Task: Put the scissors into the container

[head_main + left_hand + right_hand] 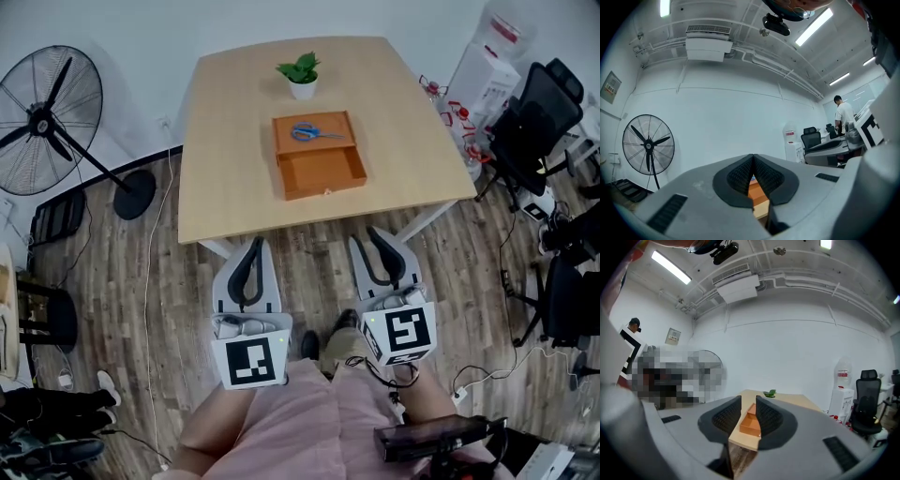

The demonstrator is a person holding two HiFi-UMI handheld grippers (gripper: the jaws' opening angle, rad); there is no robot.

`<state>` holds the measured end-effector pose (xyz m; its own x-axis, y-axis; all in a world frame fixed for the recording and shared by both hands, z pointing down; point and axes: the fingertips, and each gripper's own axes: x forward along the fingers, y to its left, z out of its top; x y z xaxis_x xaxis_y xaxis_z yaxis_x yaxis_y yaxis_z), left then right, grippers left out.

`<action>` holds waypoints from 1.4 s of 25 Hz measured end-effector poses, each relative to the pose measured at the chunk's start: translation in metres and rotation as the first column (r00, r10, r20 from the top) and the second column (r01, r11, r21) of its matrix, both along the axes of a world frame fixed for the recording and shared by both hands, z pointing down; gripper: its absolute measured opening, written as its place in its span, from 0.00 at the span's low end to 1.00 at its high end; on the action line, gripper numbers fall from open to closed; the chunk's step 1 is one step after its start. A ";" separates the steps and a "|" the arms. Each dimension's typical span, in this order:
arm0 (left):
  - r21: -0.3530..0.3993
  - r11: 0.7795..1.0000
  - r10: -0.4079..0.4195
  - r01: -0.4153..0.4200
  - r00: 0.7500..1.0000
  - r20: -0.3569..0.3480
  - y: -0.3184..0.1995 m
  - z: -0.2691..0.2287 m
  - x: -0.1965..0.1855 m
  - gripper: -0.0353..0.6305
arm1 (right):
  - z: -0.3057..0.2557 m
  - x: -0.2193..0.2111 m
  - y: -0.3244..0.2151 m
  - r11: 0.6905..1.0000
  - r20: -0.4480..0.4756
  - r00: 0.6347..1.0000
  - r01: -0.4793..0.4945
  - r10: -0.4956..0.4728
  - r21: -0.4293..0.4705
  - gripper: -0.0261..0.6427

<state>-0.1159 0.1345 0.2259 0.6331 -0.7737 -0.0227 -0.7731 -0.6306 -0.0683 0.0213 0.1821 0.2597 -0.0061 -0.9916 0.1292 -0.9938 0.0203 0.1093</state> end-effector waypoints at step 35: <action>-0.001 0.977 -0.211 0.212 0.971 0.116 -0.182 0.002 0.154 0.06 | 0.005 0.153 -0.230 0.963 0.092 0.958 0.271 -0.271 0.012 0.17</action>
